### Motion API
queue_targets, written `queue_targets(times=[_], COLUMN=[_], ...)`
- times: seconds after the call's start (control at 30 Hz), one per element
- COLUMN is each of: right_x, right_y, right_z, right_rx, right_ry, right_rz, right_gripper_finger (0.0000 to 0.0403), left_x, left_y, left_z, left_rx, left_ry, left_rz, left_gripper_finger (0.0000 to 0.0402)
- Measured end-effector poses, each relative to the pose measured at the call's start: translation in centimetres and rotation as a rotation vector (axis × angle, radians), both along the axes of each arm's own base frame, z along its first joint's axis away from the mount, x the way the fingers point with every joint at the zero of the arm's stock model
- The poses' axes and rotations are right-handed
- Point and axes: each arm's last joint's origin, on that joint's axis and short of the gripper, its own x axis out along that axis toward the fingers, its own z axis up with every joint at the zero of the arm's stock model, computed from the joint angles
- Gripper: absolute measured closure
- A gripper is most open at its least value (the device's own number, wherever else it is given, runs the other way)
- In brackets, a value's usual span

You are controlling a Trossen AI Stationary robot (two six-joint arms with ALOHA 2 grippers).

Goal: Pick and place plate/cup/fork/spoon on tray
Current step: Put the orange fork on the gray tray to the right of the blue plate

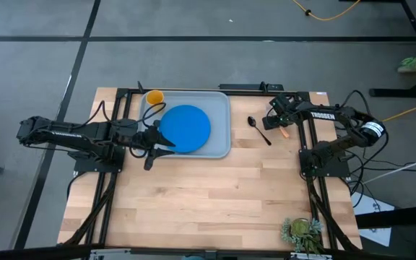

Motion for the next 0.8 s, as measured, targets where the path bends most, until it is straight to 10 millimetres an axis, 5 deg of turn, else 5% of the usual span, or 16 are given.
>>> queue_targets(times=[0.8], right_x=[0.0], right_y=[0.7], right_z=[1.3], right_rx=[0.032], right_ry=[-0.143], right_rz=[-0.035], right_gripper_finger=[0.0309], left_x=[0.0], left_y=[0.0], left_z=[0.0], left_rx=[0.0], left_ry=[0.0], left_rz=[0.0], left_gripper_finger=[0.028])
